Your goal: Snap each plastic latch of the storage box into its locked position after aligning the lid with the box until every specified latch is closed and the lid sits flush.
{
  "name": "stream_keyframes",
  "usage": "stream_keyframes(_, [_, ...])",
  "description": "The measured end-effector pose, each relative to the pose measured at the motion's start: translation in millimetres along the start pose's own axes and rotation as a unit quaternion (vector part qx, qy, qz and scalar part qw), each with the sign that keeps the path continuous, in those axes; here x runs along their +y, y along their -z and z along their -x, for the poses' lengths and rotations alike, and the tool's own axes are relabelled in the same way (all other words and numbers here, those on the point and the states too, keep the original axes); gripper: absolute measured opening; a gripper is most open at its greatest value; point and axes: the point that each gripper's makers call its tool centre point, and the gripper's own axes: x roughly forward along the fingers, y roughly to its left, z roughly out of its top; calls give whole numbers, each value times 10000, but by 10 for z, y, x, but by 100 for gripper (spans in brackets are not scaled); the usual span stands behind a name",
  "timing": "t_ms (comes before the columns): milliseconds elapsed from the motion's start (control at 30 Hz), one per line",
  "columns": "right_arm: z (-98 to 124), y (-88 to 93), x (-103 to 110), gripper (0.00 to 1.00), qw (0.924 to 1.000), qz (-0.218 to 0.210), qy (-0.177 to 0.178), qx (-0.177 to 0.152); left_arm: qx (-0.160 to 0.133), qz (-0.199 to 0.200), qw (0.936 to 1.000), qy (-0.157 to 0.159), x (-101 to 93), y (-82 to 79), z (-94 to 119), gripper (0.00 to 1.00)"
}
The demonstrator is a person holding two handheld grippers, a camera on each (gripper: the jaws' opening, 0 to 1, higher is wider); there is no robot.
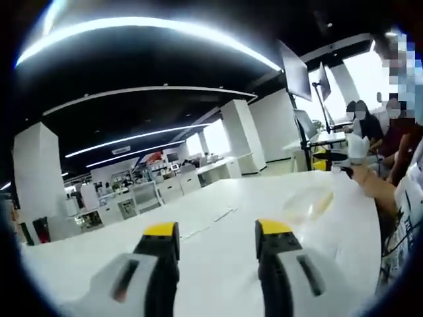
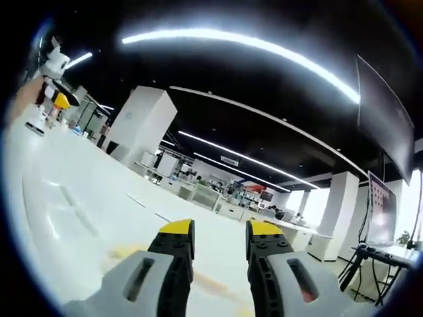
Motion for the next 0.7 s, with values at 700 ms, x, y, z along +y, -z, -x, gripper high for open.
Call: stream_keyframes(700, [-48,55,9,31,9999,85,-17,114,726,-750,9832,1497,-889,-107,-843,48])
